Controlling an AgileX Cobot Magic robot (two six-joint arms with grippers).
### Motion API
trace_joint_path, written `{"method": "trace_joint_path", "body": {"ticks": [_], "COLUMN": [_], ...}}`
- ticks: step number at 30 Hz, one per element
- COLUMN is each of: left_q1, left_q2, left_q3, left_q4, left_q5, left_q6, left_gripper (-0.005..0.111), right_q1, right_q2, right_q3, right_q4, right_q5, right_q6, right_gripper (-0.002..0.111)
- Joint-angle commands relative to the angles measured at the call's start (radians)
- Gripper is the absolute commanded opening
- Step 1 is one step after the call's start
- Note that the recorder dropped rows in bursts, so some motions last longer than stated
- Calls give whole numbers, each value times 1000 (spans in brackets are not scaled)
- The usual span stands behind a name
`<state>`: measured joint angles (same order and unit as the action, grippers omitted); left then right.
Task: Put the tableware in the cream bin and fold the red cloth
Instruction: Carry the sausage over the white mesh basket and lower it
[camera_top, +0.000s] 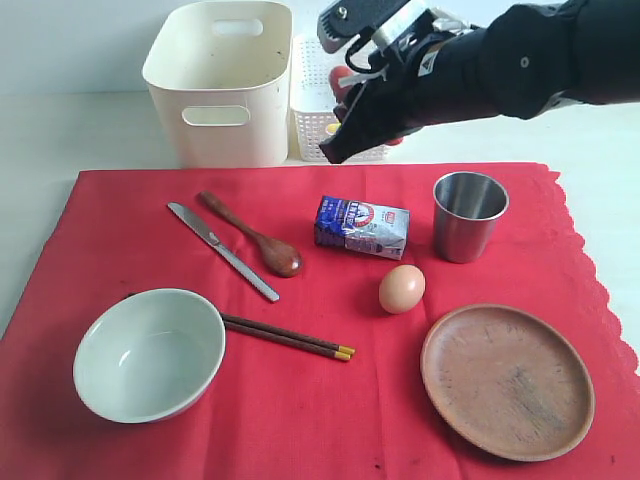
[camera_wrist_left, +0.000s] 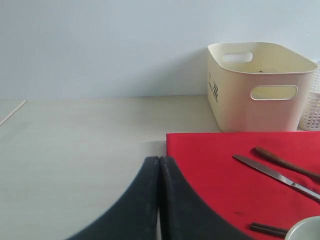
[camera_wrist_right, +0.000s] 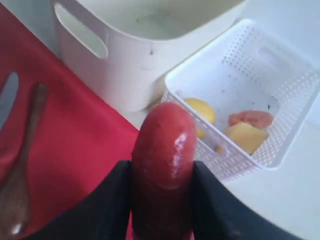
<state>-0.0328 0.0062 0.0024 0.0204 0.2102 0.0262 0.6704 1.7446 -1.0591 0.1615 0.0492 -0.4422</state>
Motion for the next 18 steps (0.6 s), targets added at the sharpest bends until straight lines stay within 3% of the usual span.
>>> {"method": "trace_joint_path", "body": {"ticks": [1,9,18], "left_q1": [2,2,2], "left_q2": [-6,-6,-6], "left_q3": [-2,-2,-2], "left_q4": [1,1,1], "left_q5": [-1,-1,-1], "left_q6": [-4,-4,-4], "left_gripper": [0,0,0], "right_q1": [-52,-92,-115], "right_q2": [67,188,338], "right_q3": [-26,-199,-434], "right_q4": [0,2,20], "right_q5": [-12,189,255], "right_q6": [7,77,79], "right_gripper": [0,0,0]}}
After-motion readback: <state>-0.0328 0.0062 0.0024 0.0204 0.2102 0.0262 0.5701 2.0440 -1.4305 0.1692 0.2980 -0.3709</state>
